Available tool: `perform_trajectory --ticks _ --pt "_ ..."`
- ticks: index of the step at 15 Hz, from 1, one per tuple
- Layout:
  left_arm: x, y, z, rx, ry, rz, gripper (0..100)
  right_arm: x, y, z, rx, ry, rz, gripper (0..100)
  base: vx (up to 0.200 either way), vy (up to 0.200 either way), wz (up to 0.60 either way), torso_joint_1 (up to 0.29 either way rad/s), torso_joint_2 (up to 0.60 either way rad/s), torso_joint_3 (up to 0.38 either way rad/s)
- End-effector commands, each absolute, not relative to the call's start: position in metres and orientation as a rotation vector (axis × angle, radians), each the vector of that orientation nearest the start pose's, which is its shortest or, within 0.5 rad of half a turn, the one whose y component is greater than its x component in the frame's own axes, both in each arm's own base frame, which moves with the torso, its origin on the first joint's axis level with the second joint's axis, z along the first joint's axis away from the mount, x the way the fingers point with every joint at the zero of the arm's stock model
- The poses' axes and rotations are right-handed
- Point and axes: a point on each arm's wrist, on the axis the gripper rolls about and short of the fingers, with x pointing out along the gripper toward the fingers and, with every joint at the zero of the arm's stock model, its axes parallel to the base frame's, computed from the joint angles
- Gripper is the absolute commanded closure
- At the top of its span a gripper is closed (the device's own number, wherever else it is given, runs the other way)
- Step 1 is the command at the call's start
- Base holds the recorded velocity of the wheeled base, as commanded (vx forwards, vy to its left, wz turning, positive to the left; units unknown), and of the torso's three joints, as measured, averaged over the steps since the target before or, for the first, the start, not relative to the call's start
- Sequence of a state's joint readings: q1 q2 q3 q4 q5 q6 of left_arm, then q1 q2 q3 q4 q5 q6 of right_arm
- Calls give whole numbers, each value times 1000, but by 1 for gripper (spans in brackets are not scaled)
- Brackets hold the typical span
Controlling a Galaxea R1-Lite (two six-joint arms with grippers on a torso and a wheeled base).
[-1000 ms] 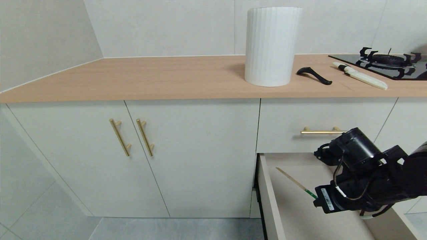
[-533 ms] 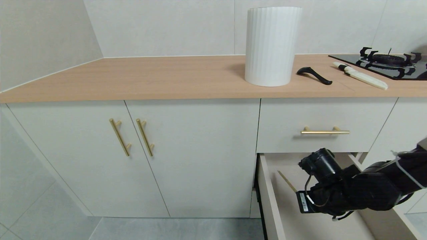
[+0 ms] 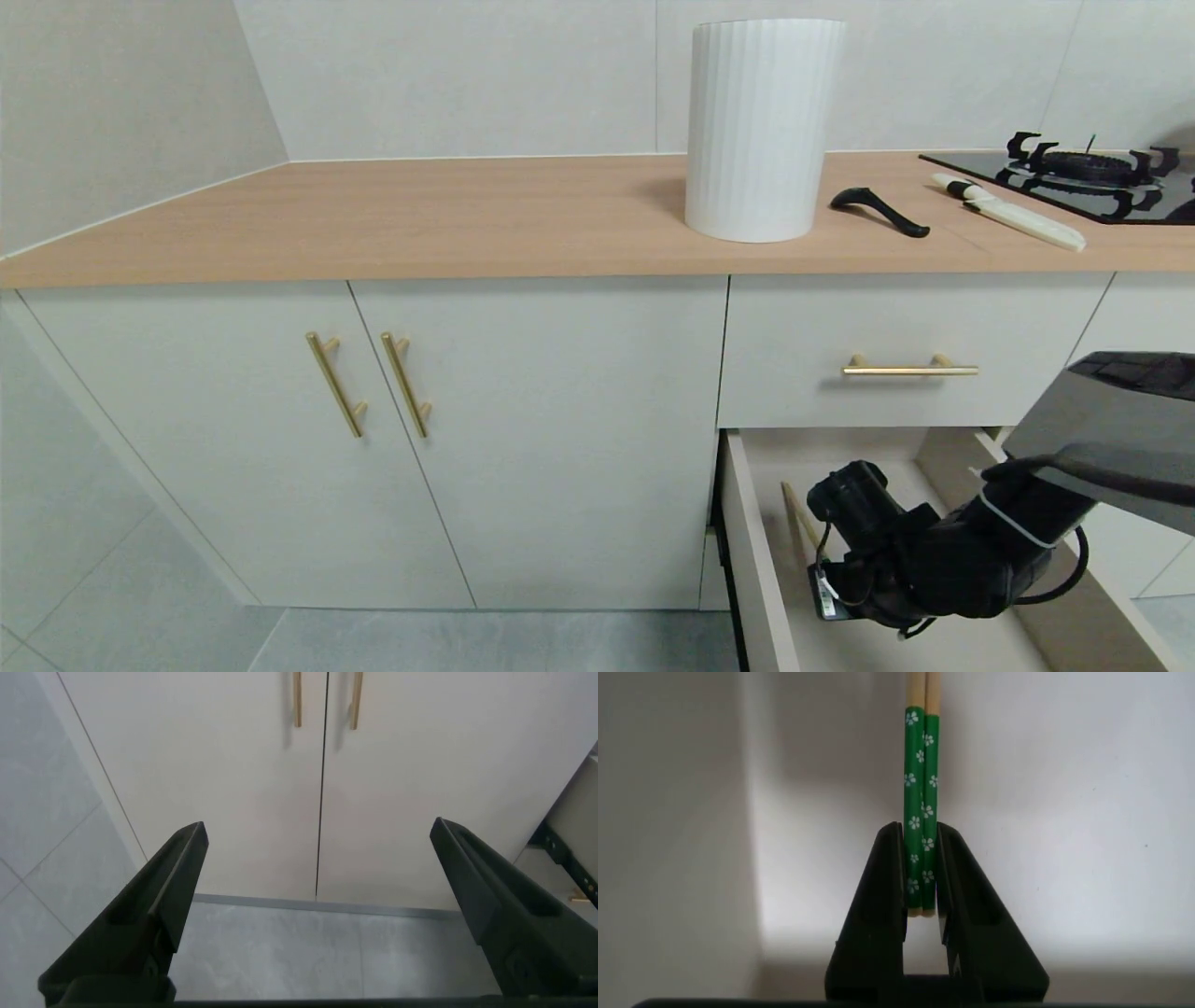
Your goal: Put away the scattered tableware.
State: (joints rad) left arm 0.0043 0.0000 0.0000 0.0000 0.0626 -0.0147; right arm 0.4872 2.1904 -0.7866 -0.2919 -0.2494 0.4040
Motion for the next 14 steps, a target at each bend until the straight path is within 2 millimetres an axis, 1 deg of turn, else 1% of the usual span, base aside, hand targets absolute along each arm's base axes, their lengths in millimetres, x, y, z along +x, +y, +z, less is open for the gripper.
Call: perform_trajectory --ticks 1,3,8,9,14 --pt "-23 1 75 -15 -1 67 0 289 147 -30 -63 1085 -22 100 0 0 0 0 0 0" --pt "-23 1 75 -15 -1 67 0 289 147 -33 -69 1090 -26 100 0 0 0 0 0 0" --pt "-23 1 75 -15 -1 67 0 290 147 -32 -65 1083 -26 100 0 0 0 0 0 0" --pt "-23 1 75 -15 -1 67 0 290 147 -32 -65 1083 -26 0 0 0 0 0 0 0" --pt "-23 1 75 -14 0 67 0 291 148 -30 -61 1077 -23 0 0 0 0 0 0 0"
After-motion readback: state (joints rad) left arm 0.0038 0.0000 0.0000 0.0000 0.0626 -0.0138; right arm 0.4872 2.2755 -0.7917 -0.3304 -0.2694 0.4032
